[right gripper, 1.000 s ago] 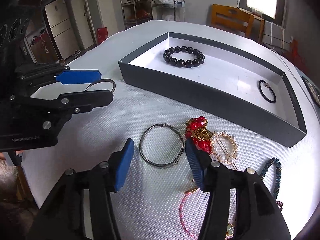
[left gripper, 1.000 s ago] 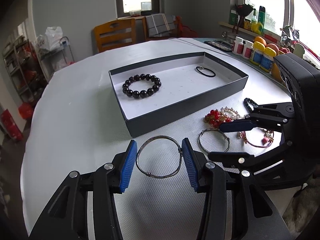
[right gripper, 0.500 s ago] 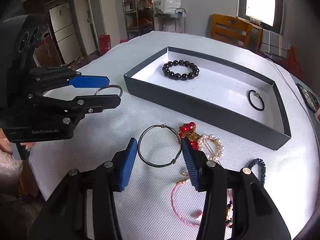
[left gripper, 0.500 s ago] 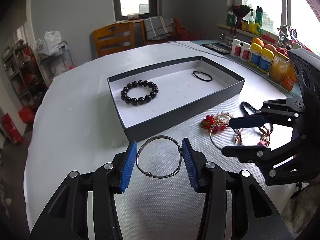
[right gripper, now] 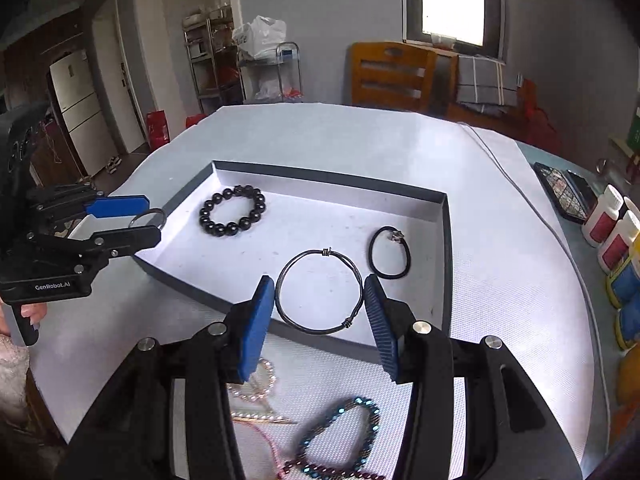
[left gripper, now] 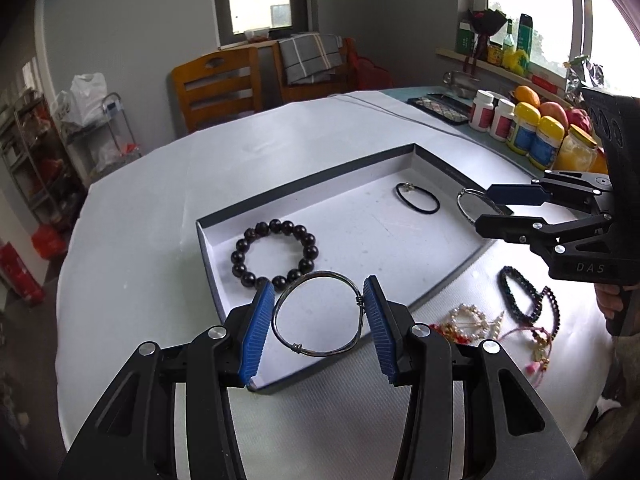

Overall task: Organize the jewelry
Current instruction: 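Lower the bangles into the box and open both grippers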

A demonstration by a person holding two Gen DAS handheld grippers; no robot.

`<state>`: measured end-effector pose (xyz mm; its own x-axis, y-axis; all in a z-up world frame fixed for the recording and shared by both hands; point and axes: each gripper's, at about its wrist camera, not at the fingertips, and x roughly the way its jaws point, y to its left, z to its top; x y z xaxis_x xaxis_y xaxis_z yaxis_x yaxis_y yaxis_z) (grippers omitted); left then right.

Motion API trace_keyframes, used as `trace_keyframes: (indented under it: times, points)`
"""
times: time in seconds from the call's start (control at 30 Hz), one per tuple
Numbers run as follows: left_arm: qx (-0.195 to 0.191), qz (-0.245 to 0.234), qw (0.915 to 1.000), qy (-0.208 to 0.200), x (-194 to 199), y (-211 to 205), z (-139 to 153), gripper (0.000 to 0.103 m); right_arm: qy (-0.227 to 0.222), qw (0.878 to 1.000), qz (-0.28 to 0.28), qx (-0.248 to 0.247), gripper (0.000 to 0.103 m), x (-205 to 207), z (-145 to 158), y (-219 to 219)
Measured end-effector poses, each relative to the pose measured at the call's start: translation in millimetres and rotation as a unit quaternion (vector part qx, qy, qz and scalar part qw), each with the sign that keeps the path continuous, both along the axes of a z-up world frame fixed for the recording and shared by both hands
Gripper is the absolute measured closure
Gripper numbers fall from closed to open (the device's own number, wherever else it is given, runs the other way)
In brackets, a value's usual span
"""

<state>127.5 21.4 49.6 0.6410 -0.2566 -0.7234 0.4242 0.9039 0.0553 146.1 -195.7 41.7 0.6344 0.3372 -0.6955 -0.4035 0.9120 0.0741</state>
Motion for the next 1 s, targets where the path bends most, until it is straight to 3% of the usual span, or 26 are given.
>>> trace_keyframes:
  times: [0.4, 0.53, 1.0]
  points:
    - [0.026, -0.016, 0.9950, 0.095, 41.0, -5.1, -27.8, 0.054, 0.103, 0.995, 0.007, -0.018, 0.056, 54.6, -29.1, -11.1]
    - [0.034, -0.015, 0.9925, 0.117, 47.6, -4.2, -35.3, 0.054, 0.115, 0.993, 0.020, -0.031, 0.056, 55.4, -30.9, -8.8]
    - [0.026, 0.002, 0.9903, 0.137, 56.6, 5.2, -52.0, 0.054, 0.138, 0.989, 0.020, -0.044, 0.056, 59.7, -42.1, -6.7]
